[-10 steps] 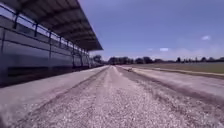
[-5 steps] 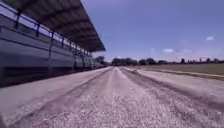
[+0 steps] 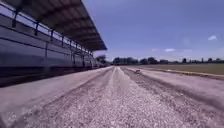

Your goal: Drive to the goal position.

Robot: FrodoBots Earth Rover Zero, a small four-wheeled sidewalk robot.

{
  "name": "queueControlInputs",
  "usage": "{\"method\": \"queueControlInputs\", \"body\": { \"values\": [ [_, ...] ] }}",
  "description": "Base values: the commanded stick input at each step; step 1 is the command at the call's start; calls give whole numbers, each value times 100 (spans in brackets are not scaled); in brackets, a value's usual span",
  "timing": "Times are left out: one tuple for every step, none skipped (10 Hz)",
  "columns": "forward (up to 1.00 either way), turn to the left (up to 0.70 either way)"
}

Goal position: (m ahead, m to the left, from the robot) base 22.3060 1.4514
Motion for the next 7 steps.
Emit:
{"method": "queueControlInputs", "body": {
  "values": [
    [100,0],
    [100,0],
    [100,0],
    [100,-18],
    [100,-27],
    [100,-2],
    [100,0]
  ]
}}
